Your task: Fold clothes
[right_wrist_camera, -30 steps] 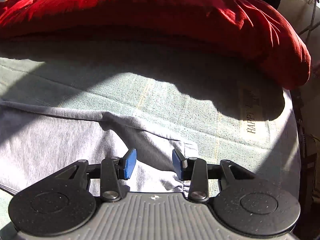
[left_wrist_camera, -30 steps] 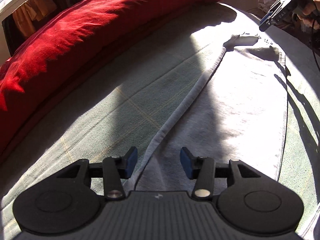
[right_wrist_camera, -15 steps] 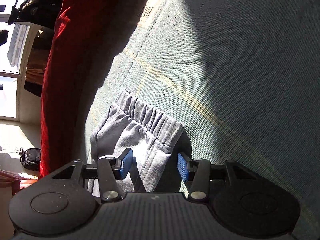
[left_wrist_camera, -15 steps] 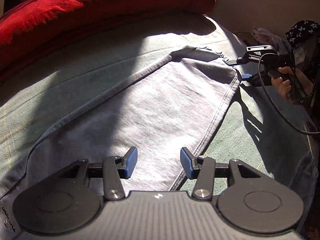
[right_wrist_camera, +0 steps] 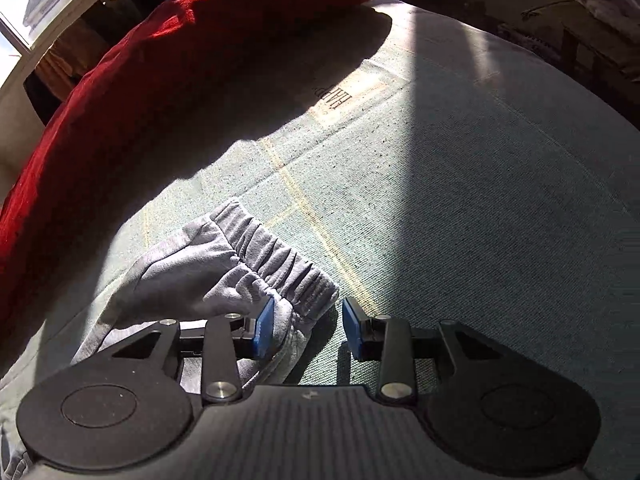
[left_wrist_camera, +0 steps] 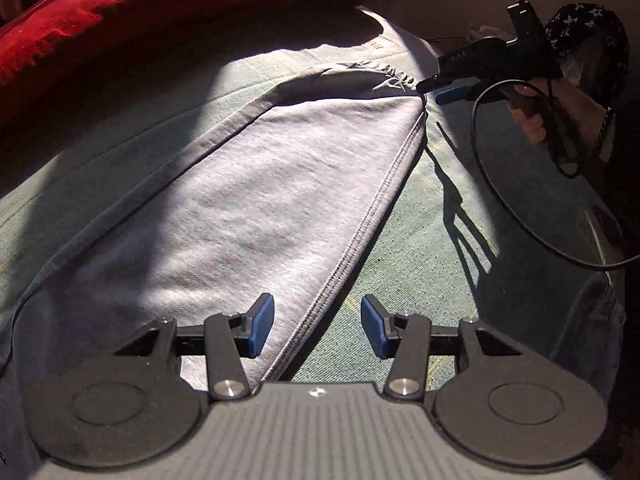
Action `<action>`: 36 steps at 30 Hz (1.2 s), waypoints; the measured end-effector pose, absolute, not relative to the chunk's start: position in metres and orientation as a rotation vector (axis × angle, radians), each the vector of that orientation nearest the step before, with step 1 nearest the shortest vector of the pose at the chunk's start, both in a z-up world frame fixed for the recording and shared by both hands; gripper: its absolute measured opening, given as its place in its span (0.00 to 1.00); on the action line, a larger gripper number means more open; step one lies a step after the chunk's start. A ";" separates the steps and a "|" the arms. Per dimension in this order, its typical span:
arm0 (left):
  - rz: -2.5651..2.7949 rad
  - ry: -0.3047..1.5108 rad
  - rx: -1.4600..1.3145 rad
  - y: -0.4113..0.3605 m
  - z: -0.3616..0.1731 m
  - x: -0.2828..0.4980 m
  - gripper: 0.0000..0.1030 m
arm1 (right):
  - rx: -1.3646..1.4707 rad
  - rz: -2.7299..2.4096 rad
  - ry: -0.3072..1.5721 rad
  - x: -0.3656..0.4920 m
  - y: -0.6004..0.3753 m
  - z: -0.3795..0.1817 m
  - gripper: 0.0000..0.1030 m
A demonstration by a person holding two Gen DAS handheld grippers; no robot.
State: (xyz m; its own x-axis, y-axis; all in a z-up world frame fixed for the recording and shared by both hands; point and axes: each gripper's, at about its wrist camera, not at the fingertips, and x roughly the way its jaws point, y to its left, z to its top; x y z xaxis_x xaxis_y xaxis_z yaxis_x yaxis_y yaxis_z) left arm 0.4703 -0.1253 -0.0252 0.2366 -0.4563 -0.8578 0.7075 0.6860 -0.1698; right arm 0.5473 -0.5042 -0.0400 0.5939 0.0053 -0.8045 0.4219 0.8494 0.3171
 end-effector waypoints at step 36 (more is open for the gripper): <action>-0.729 1.109 0.387 -0.033 -0.030 0.367 0.56 | 0.636 0.444 1.146 0.497 -0.276 -0.049 0.46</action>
State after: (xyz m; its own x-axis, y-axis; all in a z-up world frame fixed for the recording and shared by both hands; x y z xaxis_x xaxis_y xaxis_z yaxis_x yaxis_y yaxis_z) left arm 0.3674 -0.0331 -0.0304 0.2511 -0.3352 -0.9081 0.7006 0.7102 -0.0685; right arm 0.4967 -0.2764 -0.0485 0.3576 0.6250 -0.6938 -0.0051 0.7443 0.6678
